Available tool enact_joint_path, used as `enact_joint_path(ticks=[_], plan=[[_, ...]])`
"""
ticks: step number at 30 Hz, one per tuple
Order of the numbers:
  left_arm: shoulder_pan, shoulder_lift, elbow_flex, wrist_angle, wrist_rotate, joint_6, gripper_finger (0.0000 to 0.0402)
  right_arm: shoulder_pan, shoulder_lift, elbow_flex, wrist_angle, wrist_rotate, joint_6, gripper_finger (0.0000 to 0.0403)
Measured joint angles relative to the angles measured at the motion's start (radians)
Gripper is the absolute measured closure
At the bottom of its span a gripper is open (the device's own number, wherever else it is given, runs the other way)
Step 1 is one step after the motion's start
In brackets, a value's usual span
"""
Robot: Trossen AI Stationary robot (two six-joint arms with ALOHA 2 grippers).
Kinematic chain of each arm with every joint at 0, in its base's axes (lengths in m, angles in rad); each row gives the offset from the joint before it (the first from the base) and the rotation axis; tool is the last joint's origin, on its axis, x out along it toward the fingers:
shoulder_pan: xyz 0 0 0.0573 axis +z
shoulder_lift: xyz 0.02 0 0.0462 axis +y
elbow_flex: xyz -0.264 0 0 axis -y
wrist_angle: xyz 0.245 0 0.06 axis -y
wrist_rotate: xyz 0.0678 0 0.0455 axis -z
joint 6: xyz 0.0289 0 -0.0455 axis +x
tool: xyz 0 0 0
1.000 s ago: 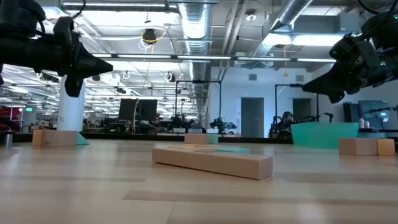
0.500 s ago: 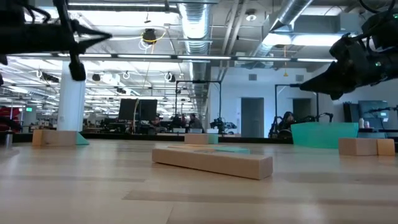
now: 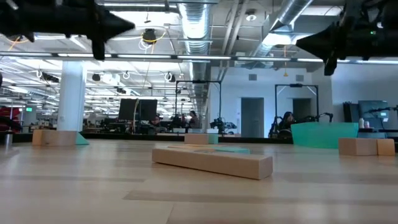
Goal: Sort & place blocks by color
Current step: Put the brown block into the green bin
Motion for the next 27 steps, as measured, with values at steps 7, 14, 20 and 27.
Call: enact_joint_path(ticks=[7,14,20,27], plan=[[0.050,0.297,0.048,-0.033,0.037,-0.009,0.0402,0.004,0.263,0.158,-0.046,-0.001,0.002,0.0360],[0.049,0.445,0.109,-0.027,0.144,0.003,0.0401,0.004,0.472,0.371,-0.322,-0.164,0.003,0.0337],[0.045,0.527,0.172,-0.026,0.289,0.180,0.0362,0.058,0.573,0.583,-0.856,-0.320,-0.035,0.0293],[0.045,0.574,0.235,-0.046,0.263,0.270,0.0257,0.224,0.660,0.653,-1.164,-0.316,-0.100,0.0213]])
